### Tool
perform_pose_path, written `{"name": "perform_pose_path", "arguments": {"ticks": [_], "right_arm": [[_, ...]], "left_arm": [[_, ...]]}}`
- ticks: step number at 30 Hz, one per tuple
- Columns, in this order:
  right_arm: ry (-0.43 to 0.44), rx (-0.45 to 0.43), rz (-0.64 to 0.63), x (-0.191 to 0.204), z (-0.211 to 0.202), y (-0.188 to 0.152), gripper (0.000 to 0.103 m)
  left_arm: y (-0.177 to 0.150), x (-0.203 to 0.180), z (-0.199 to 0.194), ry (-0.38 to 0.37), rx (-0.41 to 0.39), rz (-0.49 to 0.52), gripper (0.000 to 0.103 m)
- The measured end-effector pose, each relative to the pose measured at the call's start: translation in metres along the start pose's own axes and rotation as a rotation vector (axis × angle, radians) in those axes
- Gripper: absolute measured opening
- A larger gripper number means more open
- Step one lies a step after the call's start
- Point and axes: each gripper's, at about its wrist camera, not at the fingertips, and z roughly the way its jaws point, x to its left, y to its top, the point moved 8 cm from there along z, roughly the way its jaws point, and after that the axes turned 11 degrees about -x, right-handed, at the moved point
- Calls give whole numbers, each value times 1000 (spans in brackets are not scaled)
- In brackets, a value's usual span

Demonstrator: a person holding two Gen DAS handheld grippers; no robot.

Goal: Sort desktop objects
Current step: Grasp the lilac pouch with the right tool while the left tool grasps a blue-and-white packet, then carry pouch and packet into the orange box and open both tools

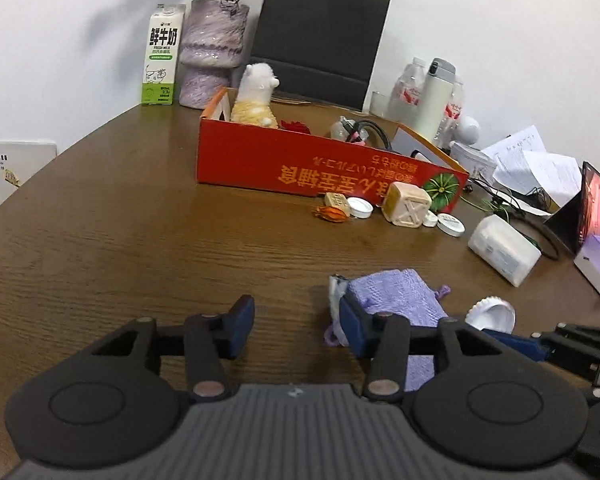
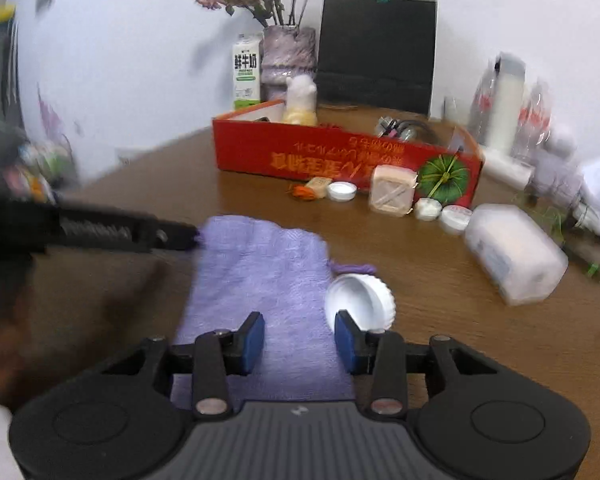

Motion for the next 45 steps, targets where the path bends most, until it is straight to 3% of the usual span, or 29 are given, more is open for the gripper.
{"name": "perform_pose_path", "arguments": {"ticks": [7,9,11,13,15,16,17,18,19,20,22,26,28,32,38,40,42,43,44,45], "right_arm": [[-191,21,111,-64,8,5,45],[-158,-2,137,-67,1,8,47],[-78,-21,142,-57,-6,10,67],[-25,-13,115,-42,-8,7,68],[1,6,87,-29,-5,4,68],[5,23,72,-24,-1,1,66],[1,37,59,-21,1,-2,65],[-4,27,53,-20,2,-1,61],[6,32,60,-19,3,0,51],[9,34,65,-19,3,2,33],[11,46,42,-17,5,4,6],[-13,31,20,-13,11,6,2],[-25,34,66,-18,17,9,0],[0,-16,151,-22,9,27,0],[32,-87,109,-18,-15,37,0],[-10,-78,110,-27,-14,32,0],[11,-68,137,-33,-16,32,3],[32,-60,160,-34,-15,31,12],[57,-51,179,-34,-13,30,34],[94,-38,183,-33,-10,28,49]], "left_arm": [[-5,-14,4,-64,7,19,70],[-3,-19,8,-92,-5,21,75],[-1,-21,15,-112,2,-6,75],[2,-23,25,-133,20,-31,70],[3,-25,33,-153,52,-43,45],[3,-25,36,-160,71,-58,39],[2,-23,39,-162,83,-85,20],[1,-20,41,-158,91,-116,10],[1,-16,41,-146,87,-147,10],[2,-11,39,-133,68,-179,8],[6,-4,31,-106,25,-209,7],[21,1,6,-70,-71,-214,7],[26,2,-6,-57,-98,-200,7],[27,3,-24,-24,-115,-146,7],[13,-2,-33,-20,-95,-102,7],[9,-2,-34,-21,-88,-97,7],[7,-2,-32,-19,-81,-91,7],[6,-1,-31,-16,-75,-90,7],[5,0,-30,-12,-69,-90,7],[4,1,-29,-3,-69,-91,7]]}}
